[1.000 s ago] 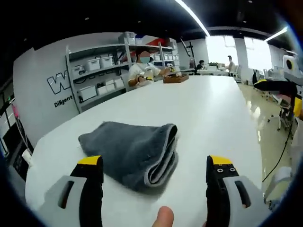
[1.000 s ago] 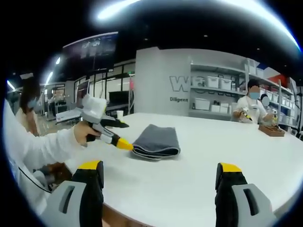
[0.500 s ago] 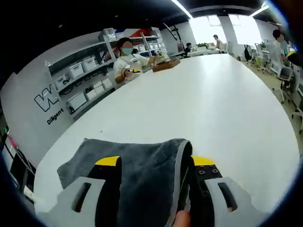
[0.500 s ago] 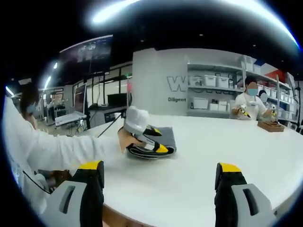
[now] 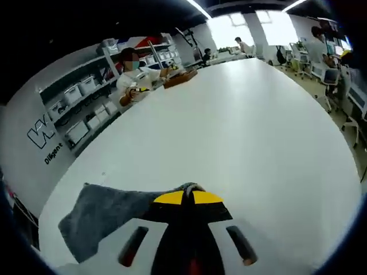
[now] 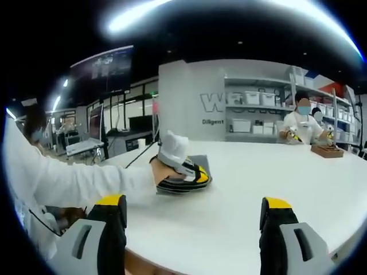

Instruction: Open the folded towel by lifting each exposed corner and separating the folded layers until the towel lies flat within the target outline without major curled edges

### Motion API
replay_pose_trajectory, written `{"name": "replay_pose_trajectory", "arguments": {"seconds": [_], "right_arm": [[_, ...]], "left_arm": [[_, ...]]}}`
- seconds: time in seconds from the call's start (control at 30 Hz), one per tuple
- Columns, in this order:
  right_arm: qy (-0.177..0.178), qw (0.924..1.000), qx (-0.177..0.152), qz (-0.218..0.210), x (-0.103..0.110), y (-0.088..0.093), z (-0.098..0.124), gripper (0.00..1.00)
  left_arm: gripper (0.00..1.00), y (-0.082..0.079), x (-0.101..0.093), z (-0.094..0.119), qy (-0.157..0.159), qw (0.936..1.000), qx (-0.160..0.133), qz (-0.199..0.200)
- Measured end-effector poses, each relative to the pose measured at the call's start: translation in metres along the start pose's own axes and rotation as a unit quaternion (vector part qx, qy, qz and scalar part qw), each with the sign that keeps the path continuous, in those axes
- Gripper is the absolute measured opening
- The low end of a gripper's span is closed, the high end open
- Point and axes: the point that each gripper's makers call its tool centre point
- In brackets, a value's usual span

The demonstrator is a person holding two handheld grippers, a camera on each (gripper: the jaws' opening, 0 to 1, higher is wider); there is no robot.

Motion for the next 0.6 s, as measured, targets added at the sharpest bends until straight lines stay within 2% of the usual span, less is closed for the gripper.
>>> {"name": "replay_pose_trajectory", "arguments": {"seconds": [0.07, 0.17, 0.3, 0.4, 0.43, 0.47, 0.5, 0.53, 0.6], "right_arm": [[-0.001, 1.0000, 0.001, 0.000, 0.001, 0.000, 0.000, 0.96], [0.001, 1.0000, 0.000, 0.001, 0.001, 0.000, 0.000, 0.96], [0.001, 1.0000, -0.002, 0.003, 0.003, -0.002, 0.001, 0.96], [-0.001, 1.0000, -0.001, 0.005, 0.005, -0.002, 0.000, 0.96], [-0.002, 1.0000, 0.000, 0.006, 0.005, -0.002, -0.001, 0.96], [-0.003, 1.0000, 0.001, 0.007, 0.006, -0.001, -0.001, 0.96], [-0.004, 1.0000, 0.002, 0.008, 0.008, -0.001, -0.002, 0.96], [-0.006, 0.9999, 0.002, 0.009, 0.010, -0.001, -0.003, 0.95], [-0.010, 0.9999, 0.005, 0.011, 0.013, 0.001, -0.005, 0.95]], "left_arm": [[0.02, -0.001, 0.016, 0.015, -0.014, 0.9986, -0.024, 0.045], [0.02, 0.001, 0.041, 0.040, -0.038, 0.9930, -0.057, 0.097], [0.02, 0.028, 0.090, 0.101, -0.118, 0.9816, -0.073, 0.131], [0.02, 0.064, 0.116, 0.147, -0.177, 0.9700, -0.062, 0.154], [0.02, 0.088, 0.125, 0.173, -0.211, 0.9629, -0.048, 0.161], [0.02, 0.103, 0.129, 0.185, -0.229, 0.9599, -0.033, 0.158], [0.02, 0.132, 0.131, 0.210, -0.254, 0.9537, -0.006, 0.161], [0.02, 0.155, 0.131, 0.225, -0.268, 0.9489, 0.017, 0.165], [0.02, 0.198, 0.116, 0.251, -0.275, 0.9422, 0.067, 0.179]]}}
Point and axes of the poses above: the point that each gripper's makers call its tool centre point, and the gripper's own axes: z roughly backward along the fingers, x roughly to its left, y roughly out of its underside, and after that the axes turned 14 degrees about -z, right-handed
